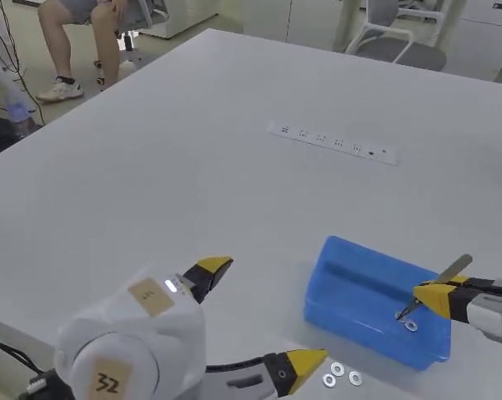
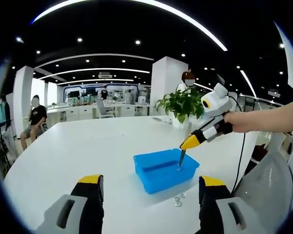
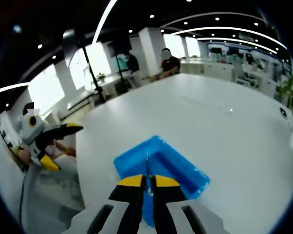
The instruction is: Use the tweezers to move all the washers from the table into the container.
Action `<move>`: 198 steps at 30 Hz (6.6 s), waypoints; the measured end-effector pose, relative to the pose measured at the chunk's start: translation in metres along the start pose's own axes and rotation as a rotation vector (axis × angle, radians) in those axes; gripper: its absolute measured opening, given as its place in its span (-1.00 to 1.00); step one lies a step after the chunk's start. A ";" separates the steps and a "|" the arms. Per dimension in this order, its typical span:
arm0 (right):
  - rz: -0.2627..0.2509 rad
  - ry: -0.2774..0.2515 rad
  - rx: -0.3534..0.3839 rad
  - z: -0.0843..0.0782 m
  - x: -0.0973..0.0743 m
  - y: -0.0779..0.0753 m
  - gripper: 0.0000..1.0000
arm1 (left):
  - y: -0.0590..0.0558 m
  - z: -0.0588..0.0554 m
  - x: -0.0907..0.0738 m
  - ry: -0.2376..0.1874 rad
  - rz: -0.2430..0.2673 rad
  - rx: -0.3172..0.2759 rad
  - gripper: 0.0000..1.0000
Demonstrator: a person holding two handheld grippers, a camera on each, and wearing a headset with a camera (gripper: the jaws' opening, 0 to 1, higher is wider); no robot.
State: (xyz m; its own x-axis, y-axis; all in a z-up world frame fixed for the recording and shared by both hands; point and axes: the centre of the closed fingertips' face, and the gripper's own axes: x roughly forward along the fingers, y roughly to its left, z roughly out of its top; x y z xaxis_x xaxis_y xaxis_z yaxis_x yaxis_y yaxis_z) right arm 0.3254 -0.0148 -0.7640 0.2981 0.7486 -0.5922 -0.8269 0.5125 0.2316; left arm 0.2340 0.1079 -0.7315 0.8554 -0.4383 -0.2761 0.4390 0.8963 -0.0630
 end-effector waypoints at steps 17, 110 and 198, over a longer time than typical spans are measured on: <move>-0.074 0.024 0.064 -0.018 0.026 -0.030 -0.94 | -0.001 0.001 0.000 0.000 -0.003 -0.009 0.61; 0.104 0.090 -0.075 -0.061 0.027 0.067 -0.93 | -0.003 -0.004 0.000 0.032 -0.011 0.010 0.52; -0.072 0.027 0.019 -0.011 0.051 -0.024 -0.93 | -0.002 -0.002 0.000 0.019 -0.014 0.000 0.48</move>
State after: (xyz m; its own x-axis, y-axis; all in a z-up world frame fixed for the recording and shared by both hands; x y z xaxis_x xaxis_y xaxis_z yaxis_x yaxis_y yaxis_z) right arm 0.3556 0.0066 -0.8083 0.3437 0.6981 -0.6281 -0.7946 0.5726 0.2017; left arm 0.2321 0.1060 -0.7334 0.8439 -0.4494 -0.2932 0.4508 0.8901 -0.0669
